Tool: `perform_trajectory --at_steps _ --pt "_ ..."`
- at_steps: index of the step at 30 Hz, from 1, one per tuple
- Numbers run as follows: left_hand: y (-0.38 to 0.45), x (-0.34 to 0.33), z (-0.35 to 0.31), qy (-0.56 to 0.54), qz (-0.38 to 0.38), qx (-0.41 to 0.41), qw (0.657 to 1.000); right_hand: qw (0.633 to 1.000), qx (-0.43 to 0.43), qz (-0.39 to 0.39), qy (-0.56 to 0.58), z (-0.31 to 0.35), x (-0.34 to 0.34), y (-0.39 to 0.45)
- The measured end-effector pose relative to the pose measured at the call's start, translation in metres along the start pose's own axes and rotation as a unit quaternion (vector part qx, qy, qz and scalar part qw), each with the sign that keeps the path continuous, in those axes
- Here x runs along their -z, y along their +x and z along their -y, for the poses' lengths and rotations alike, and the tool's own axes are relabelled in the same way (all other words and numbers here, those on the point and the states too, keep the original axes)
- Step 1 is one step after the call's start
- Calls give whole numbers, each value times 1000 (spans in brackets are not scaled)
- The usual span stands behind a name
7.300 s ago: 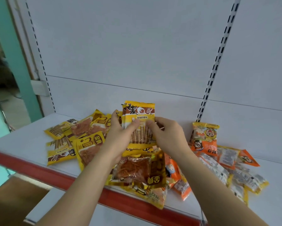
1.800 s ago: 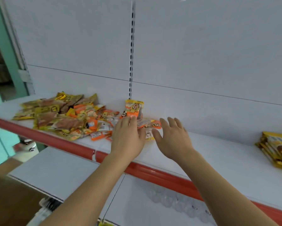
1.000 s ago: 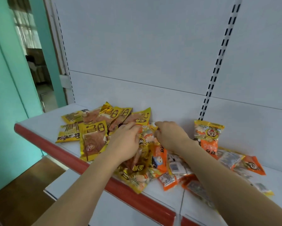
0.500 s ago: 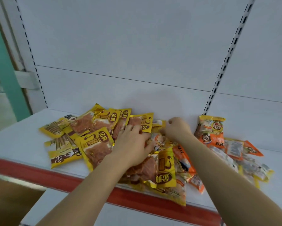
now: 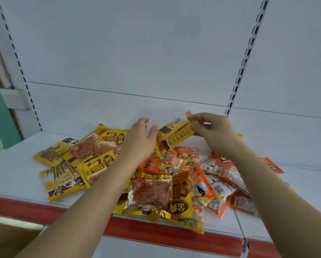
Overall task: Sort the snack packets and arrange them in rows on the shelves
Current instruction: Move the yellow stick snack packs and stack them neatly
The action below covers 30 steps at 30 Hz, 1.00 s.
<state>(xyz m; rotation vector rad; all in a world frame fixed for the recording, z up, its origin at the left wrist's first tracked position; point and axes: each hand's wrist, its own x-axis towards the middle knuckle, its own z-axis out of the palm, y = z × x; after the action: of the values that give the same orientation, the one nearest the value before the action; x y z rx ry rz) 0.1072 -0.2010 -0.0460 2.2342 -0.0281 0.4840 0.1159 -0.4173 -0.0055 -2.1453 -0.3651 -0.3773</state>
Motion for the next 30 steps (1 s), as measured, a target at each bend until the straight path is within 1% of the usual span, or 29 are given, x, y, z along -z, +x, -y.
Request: perform_trajectory --at_steps 2,4,5,7,9,11,12,13,15,16,18,20,23,27,30 --pt "9 4 -1 -23 69 24 997 999 13 20 22 3 -3 -4" --pt "13 6 1 -76 134 60 986 998 33 14 54 3 -9 -4" --pt "13 6 3 -111 151 67 980 997 39 7 64 2 -12 -4" --pt "11 9 7 -146 129 57 979 997 41 -13 68 0 -18 0" --pt "10 15 11 -145 70 56 985 996 25 -36 78 -2 -23 5" --pt "12 22 20 -156 3 82 984 997 -9 -52 62 -9 -30 13" --pt "12 27 26 -164 -28 103 981 998 -33 -42 14 -13 -34 17" --pt "11 30 30 -171 -48 122 977 996 -59 -12 -61 -17 -39 20" --pt "6 34 41 -176 -50 154 971 970 -96 87 -204 -29 -53 26" --pt "3 33 44 -187 -43 165 968 954 -105 131 -249 -33 -61 27" --pt "-2 30 50 -216 -24 184 959 932 -116 185 -291 -37 -74 31" --pt "-6 24 54 -232 -3 201 952 926 -124 203 -293 -42 -85 37" --pt "-10 20 53 -218 0 215 952 931 -134 188 -281 -49 -92 43" --pt "-11 17 50 -192 -1 194 962 965 -142 85 -203 -53 -81 45" --pt "-9 15 49 -183 1 185 965 975 -123 18 -184 -59 -65 45"
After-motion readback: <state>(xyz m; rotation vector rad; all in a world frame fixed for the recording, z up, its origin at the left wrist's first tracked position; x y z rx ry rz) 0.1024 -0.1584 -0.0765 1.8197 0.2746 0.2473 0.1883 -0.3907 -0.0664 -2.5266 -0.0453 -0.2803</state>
